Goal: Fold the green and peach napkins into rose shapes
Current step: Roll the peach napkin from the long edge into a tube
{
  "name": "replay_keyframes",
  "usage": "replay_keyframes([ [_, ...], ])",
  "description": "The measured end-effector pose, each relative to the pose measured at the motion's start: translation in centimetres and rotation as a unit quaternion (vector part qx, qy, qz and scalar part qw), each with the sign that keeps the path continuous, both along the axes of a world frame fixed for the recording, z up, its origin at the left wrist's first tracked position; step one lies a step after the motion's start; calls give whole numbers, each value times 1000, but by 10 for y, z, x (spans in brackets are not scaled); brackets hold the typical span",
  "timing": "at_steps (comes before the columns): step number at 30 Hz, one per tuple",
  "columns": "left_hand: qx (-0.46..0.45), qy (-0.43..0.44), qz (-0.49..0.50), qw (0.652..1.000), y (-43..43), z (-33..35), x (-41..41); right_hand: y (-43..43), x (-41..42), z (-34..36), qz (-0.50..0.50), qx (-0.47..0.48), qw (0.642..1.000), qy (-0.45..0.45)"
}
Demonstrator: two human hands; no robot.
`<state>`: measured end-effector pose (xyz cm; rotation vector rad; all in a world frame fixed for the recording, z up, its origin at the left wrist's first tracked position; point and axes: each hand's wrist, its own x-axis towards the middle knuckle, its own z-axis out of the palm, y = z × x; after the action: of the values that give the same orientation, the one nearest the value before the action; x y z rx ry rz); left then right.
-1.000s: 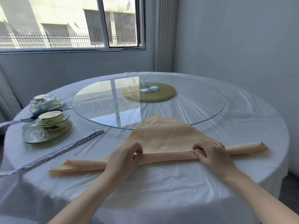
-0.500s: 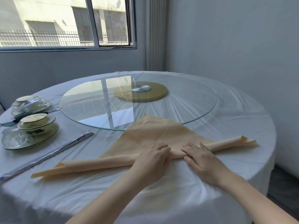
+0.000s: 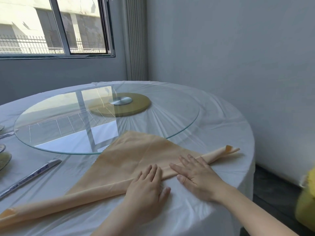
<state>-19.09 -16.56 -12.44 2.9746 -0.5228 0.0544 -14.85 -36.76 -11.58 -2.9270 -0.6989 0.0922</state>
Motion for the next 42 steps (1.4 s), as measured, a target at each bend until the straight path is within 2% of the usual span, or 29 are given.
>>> replay_keyframes([
  [11,16,29,0,999,-1,2,1,-38,24,-1,-31,-3,999,17],
  [19,-1,-2,6,1000,0,5,3,-67,37,2,-86,-6,996,23],
  [21,36,-14,14,999,2,3,7,-71,38,3,-111,-19,993,29],
  [25,46,-25,14,999,4,-9,7,-78,41,4,-145,-16,989,31],
  [28,28,-15,-7,999,2,1,7,-80,42,4,-147,-11,989,22],
  [30,15,30,-8,999,1,6,4,-78,42,3,-152,-12,988,17],
  [33,22,19,-12,1000,2,3,4,-68,40,7,-171,-10,985,-2],
  [36,10,2,-8,1000,0,2,2,-37,31,12,-125,-12,991,-44],
  [39,20,20,4,1000,-1,5,-1,8,10,11,-19,-4,999,-50],
  [42,9,12,6,1000,-1,1,-2,37,-4,4,26,10,998,-49],
])
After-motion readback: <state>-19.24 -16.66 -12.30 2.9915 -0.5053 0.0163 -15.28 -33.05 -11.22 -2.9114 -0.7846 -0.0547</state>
